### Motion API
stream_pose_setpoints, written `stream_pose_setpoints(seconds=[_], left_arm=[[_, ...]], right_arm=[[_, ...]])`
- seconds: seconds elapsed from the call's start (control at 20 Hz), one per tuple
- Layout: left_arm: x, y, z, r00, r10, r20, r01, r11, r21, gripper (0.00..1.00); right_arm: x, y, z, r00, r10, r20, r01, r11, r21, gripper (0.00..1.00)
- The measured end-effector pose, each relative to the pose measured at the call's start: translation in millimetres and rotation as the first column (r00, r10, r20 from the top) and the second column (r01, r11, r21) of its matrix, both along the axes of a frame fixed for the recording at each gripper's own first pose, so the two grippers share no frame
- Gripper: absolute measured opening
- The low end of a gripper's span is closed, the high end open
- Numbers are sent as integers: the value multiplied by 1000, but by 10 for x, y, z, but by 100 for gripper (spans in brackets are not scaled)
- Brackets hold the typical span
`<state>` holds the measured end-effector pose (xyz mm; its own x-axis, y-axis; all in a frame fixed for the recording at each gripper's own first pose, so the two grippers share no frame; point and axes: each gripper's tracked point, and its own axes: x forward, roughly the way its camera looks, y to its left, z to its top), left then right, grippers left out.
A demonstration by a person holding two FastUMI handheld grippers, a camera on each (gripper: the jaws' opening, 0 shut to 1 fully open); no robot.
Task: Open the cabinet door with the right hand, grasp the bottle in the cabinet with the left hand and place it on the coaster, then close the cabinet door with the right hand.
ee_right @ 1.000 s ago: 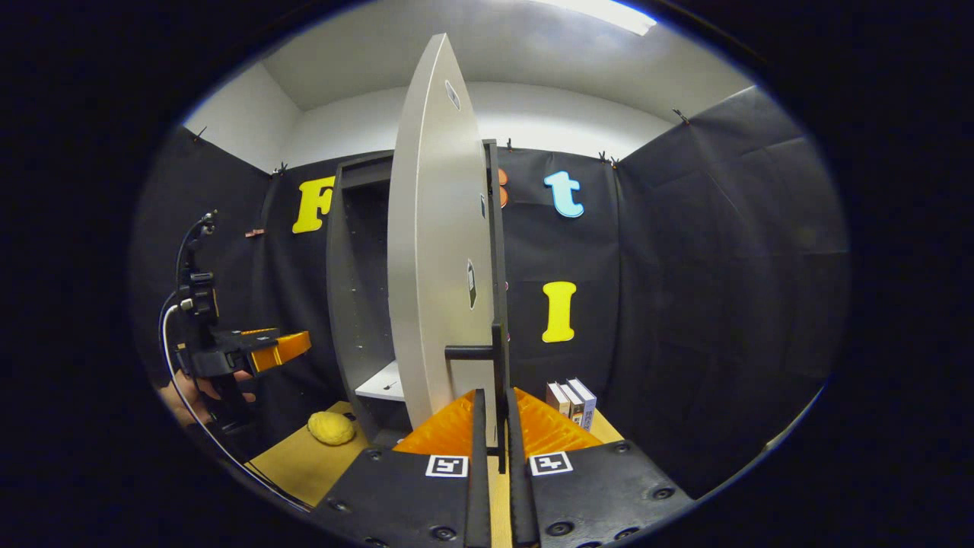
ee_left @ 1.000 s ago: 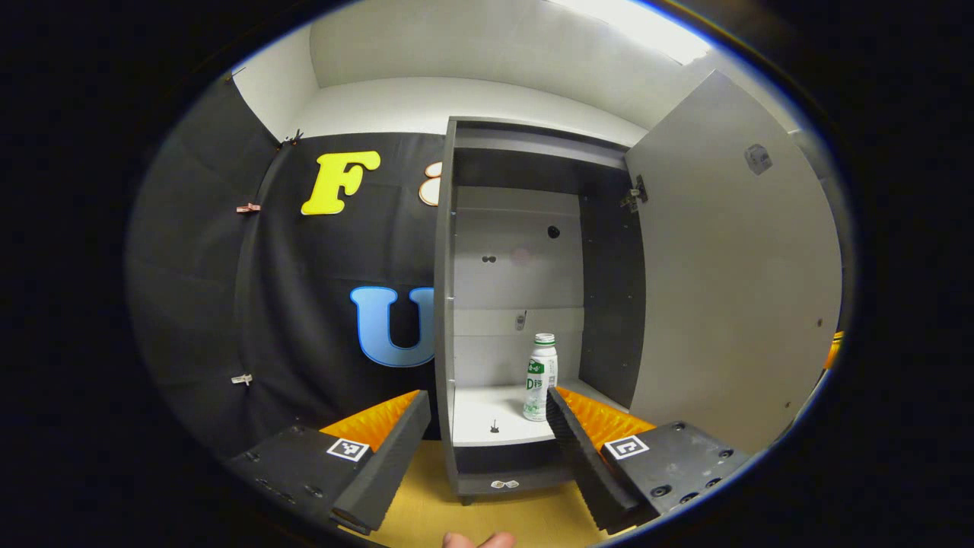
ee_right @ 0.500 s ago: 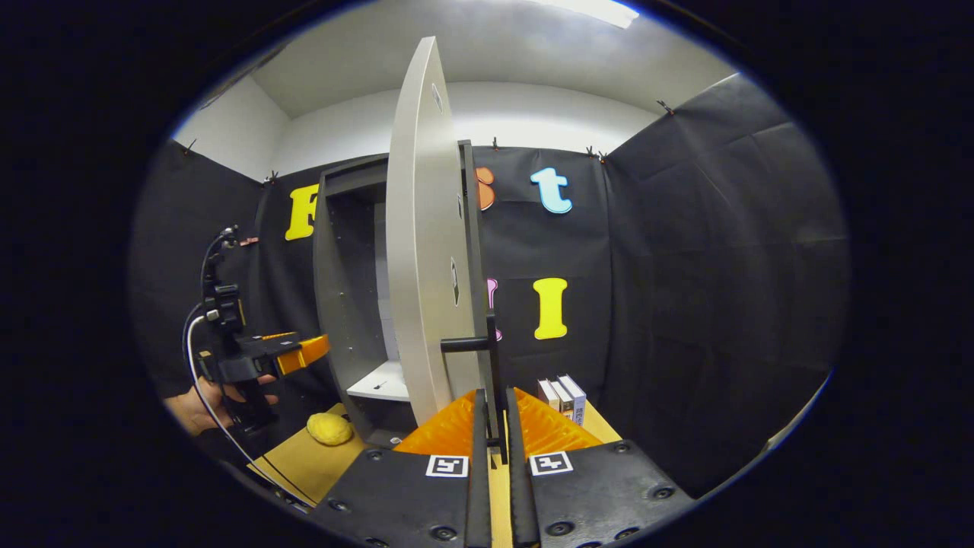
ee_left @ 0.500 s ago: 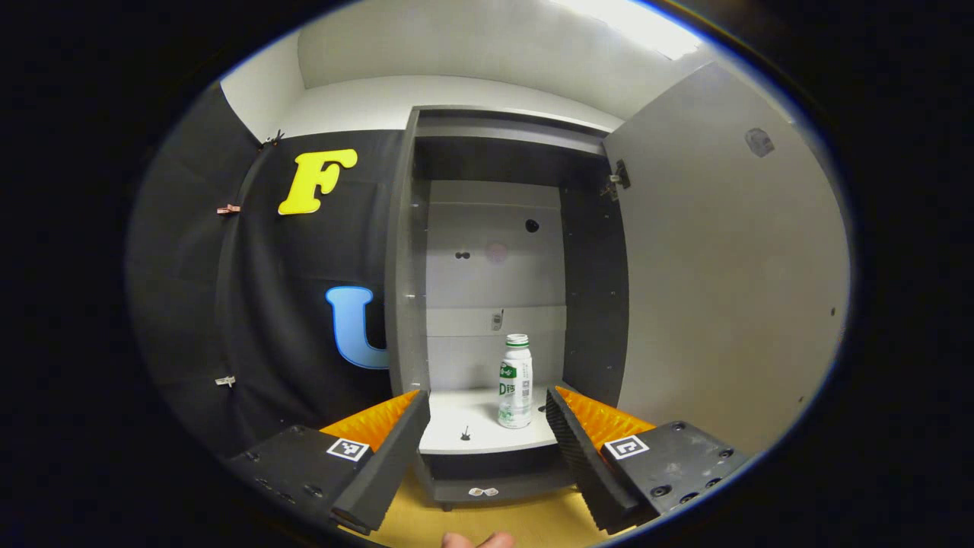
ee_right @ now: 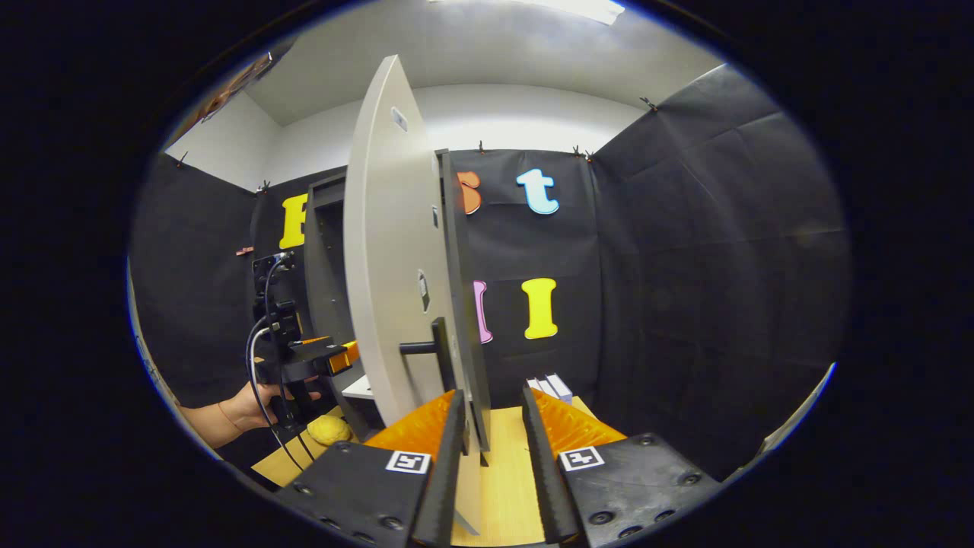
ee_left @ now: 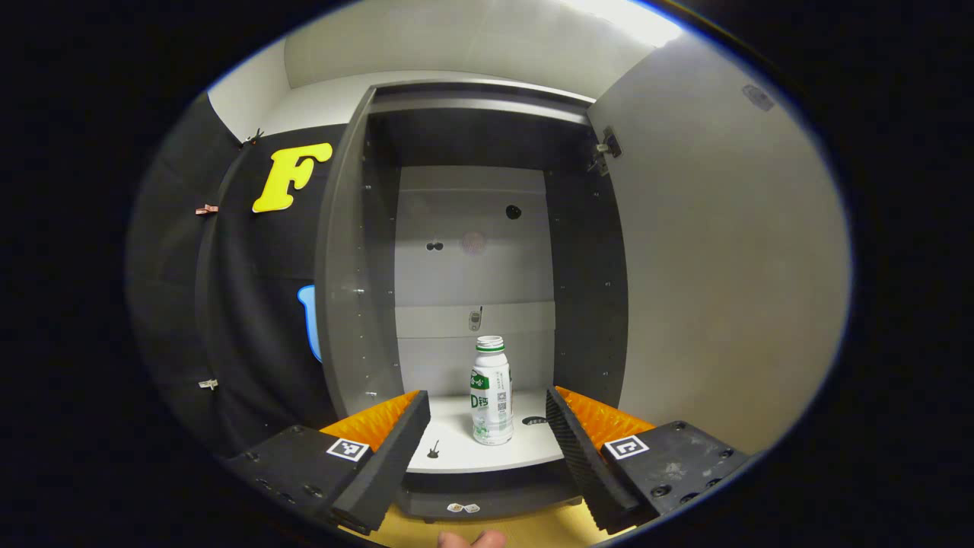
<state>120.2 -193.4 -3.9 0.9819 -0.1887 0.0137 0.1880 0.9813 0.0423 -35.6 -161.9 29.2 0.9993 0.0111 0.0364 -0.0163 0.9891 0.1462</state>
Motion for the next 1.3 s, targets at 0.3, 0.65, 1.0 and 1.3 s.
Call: stream_pose_setpoints(seconds=[0.3,0.65,1.0,1.3], left_arm=[[573,-183,-173,999,6,-36,-6,1000,15,96],[1264,-161,-454,995,82,-63,-79,995,53,96],[1764,-264,-708,992,92,-87,-87,995,56,96],[1986,-295,-885,988,97,-119,-98,995,2,91]], right_arm=[[172,-482,-37,987,-158,18,158,987,-6,98],[380,-599,-65,984,-176,18,176,984,-13,98],[492,-734,-26,982,-185,48,186,982,-20,98],[546,-730,-19,983,-175,62,178,983,-43,98]])
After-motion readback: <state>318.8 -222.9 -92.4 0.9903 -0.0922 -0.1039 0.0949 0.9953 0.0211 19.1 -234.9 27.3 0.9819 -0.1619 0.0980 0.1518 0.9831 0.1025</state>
